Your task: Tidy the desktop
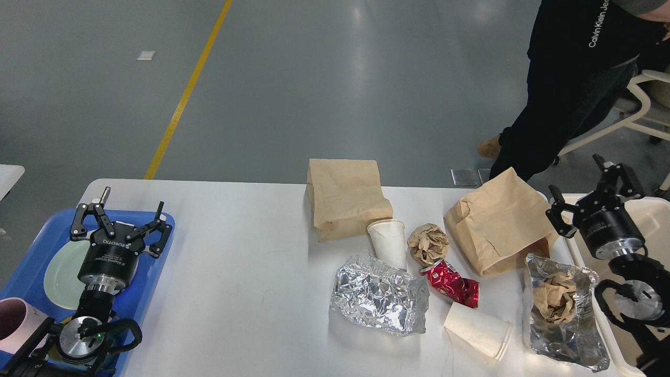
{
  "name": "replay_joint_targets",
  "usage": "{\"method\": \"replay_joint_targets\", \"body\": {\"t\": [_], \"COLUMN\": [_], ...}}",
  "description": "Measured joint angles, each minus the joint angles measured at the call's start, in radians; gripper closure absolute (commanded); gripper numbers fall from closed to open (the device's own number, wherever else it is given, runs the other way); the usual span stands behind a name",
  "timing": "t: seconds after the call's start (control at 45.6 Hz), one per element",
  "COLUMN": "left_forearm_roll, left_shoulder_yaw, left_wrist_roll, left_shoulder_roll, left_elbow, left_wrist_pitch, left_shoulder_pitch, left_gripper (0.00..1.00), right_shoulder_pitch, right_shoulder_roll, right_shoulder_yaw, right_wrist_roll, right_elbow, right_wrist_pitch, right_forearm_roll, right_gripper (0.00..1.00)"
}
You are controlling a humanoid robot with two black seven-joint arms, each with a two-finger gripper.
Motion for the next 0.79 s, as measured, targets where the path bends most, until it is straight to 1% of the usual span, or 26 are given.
{"method": "replay_joint_targets", "body": {"t": [0.11,0.198,0.307,0.329,0.395,0.505,0.615,0.702,0.79], "left_forearm_roll": [0.000,0.000,0.000,0.000,-0.001,0.000,0.000,0.000,0.000], "left_shoulder_yaw": [0.000,0.000,0.000,0.000,0.000,0.000,0.000,0.000,0.000], "left_wrist_roll": [0.000,0.000,0.000,0.000,0.000,0.000,0.000,0.000,0.000], "left_shoulder_roll": [0.000,0.000,0.000,0.000,0.000,0.000,0.000,0.000,0.000], "left_elbow": [0.000,0.000,0.000,0.000,-0.001,-0.001,-0.001,-0.001,-0.001], "left_wrist_pitch": [0.000,0.000,0.000,0.000,0.000,0.000,0.000,0.000,0.000], "left_shoulder_pitch": [0.000,0.000,0.000,0.000,0.001,0.001,0.001,0.001,0.000], "left_gripper": [0.03,0.03,0.03,0.03,0.03,0.03,0.03,0.03,0.03], "right_shoulder_pitch": [0.075,0.181,0.381,0.485,0.615,0.916,1.176,1.313,1.421], "right_shoulder_roll": [-0.102,-0.183,-0.274,-0.294,-0.304,-0.287,-0.209,-0.117,-0.028], "right_shoulder_yaw": [-0.175,-0.392,-0.714,-0.867,-1.055,-1.516,-1.955,-2.160,-2.313], "right_wrist_roll": [0.001,0.001,0.002,0.002,0.002,0.001,-0.001,-0.002,-0.007], "right_elbow": [-0.007,0.000,-0.003,-0.011,-0.022,-0.029,-0.015,0.005,0.028], "right_wrist_pitch": [0.009,0.037,0.108,0.131,0.141,0.150,0.174,0.225,0.321], "right_forearm_roll": [0.001,0.001,0.003,0.004,0.004,0.004,0.010,0.018,0.020], "right_gripper": [0.00,0.00,0.00,0.00,0.00,0.00,0.00,0.00,0.00]}}
